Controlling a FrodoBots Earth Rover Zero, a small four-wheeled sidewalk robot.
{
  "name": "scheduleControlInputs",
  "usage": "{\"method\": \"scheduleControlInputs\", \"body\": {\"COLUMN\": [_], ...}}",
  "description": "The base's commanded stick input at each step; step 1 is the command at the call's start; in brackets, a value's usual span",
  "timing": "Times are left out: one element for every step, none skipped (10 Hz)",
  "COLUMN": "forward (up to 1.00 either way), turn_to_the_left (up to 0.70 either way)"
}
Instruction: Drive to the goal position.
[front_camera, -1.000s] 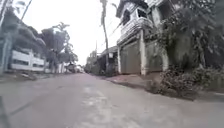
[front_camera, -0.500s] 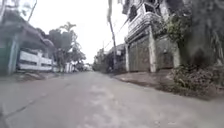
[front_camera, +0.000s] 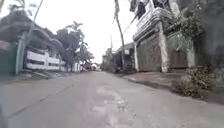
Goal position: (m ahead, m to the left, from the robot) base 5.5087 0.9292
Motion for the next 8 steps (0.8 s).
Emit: {"method": "scheduleControlInputs", "body": {"forward": [0.7, 0.7, 0.7, 0.7, 0.7, 0.7, 0.7, 0.7], "turn_to_the_left": [0.0, 0.0, 0.0, 0.0, 0.0, 0.0, 0.0, 0.0]}}
